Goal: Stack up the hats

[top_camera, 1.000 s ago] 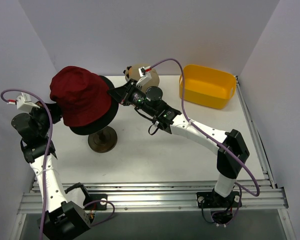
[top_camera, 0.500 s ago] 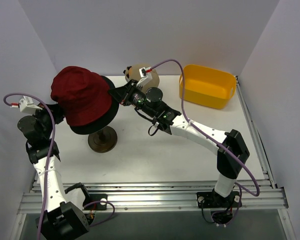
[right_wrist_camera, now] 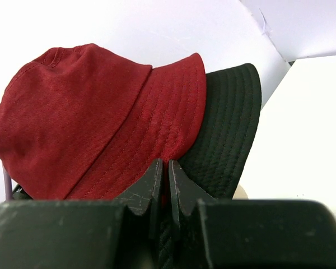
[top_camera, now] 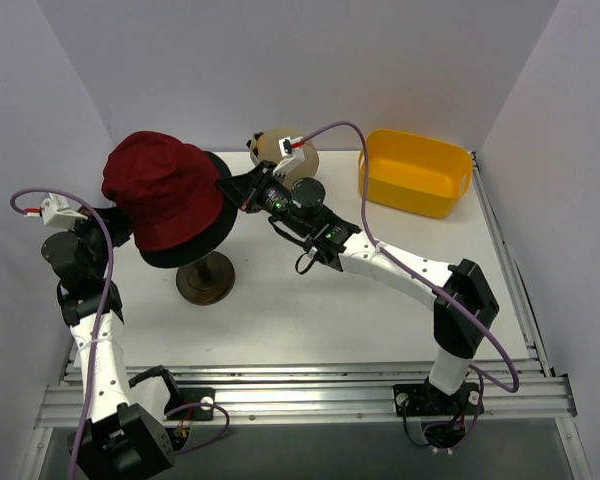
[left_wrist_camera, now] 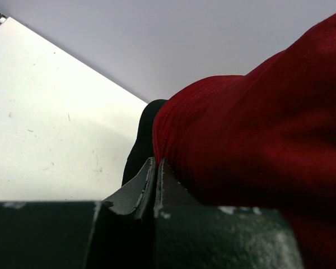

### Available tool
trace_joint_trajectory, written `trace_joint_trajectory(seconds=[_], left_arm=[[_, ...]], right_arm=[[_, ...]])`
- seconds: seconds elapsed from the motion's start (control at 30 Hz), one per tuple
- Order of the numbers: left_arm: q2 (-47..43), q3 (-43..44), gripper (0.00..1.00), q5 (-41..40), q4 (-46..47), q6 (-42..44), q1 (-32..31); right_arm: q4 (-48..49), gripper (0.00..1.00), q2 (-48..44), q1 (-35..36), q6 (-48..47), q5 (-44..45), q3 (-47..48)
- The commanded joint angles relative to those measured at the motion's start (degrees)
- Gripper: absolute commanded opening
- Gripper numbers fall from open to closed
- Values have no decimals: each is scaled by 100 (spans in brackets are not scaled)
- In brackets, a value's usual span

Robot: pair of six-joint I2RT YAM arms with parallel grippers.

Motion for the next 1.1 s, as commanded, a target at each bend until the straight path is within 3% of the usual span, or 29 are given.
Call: trace_joint_trajectory(seconds=[0.0,0.3,0.43,0.67,0.8,1.07], left_arm=[[297,-415,2,-3,-1636,259,-186],[112,-178,4,15,-1856,303,-186],[-19,86,31,-29,-2137,321,-186],[-169,798,55,-485,-2936,522,-160],[-143,1167,60,-881,-3236,620,-54],[-160,2142,60,-1110,-3798,541,323]], right_arm=[[-543,0,-64,43,-308,211,-58],[-816,6,-108,52,-405,71,531],[-947,9,-170,43,-484,123,663],[-1088,12,-196,43,-546,132,777],[-1176,16,-205,26,-590,132,847],[-1484,24,-346,-45,-827,246,918]])
